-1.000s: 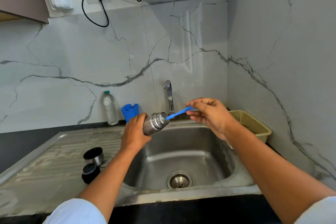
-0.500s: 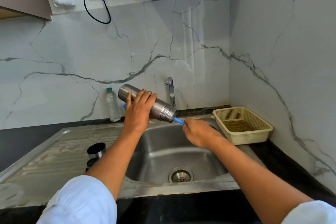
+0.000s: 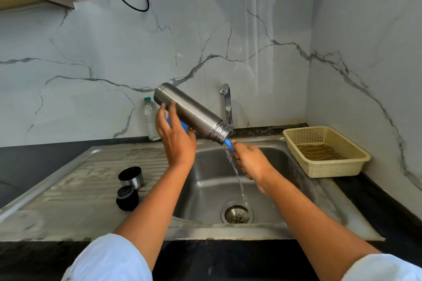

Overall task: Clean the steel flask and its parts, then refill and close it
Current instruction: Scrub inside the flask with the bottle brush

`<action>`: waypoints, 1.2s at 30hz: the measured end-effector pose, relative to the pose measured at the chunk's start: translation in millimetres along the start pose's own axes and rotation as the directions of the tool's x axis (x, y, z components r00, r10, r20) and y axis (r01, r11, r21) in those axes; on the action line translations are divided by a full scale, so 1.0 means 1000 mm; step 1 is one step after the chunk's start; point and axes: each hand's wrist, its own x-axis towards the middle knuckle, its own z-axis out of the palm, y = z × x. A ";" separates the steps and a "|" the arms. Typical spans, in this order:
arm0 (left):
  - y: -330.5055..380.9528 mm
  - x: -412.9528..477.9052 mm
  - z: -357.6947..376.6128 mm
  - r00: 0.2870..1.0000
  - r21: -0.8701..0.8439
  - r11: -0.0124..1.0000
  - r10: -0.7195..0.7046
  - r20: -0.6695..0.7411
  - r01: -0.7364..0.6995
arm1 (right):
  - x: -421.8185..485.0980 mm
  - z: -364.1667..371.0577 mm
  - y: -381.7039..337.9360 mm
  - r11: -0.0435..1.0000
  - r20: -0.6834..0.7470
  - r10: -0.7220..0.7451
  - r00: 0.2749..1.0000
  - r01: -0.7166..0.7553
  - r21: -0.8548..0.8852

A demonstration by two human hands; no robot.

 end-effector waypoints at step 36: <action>-0.053 -0.002 0.023 0.566 -0.622 -0.023 -0.388 0.728 0.783 | 0.034 0.024 0.042 0.978 0.127 -0.014 0.992 0.040 -0.206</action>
